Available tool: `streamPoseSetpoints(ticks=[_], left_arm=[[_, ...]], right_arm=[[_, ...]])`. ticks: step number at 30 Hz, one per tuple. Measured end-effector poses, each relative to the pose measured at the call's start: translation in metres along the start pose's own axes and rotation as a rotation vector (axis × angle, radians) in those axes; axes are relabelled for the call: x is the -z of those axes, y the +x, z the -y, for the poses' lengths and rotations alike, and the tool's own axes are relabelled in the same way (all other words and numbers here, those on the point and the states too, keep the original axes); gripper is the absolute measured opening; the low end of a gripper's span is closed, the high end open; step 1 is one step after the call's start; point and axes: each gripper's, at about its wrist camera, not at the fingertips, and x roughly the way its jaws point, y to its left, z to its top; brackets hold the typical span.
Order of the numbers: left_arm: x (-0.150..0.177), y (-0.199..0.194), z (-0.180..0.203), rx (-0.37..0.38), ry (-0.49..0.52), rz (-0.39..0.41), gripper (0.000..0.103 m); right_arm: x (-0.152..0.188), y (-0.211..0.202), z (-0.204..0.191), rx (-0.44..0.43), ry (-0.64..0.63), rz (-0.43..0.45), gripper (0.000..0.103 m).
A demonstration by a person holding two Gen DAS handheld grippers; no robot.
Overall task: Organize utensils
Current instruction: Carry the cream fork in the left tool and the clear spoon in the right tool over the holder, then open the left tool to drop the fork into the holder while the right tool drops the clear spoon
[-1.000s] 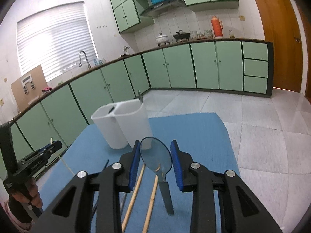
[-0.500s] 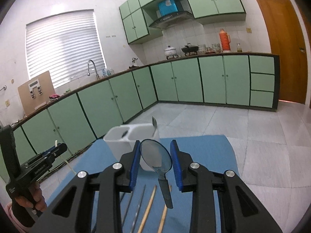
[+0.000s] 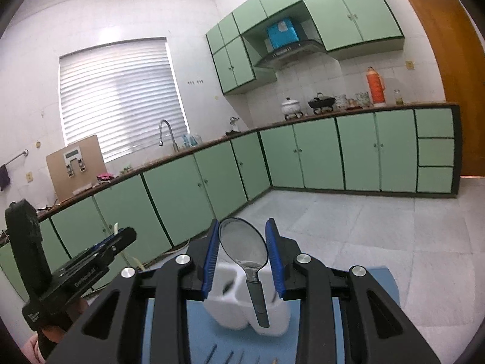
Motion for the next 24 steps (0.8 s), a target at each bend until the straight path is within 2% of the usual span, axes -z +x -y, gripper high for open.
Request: streamPoseSetpoints(ticks=[7,14,24], left_arm=[[-0.019,0.044,0.009,0.031,-0.022,0.042,0.021],[0.004,0.094,0.011,0.021,0.006,-0.041,0.021],[0.04,0.112,-0.003,-0.002,0.013,-0.12,0.021]], right_arm=[[-0.011,0.051,0.007,0.004,0.001,-0.009,0.031],[0.01,0.09,0.012,0.026,-0.005,-0.075,0.03],[0.04,0.102,0.02,0.025,0.008,-0.133,0.031]])
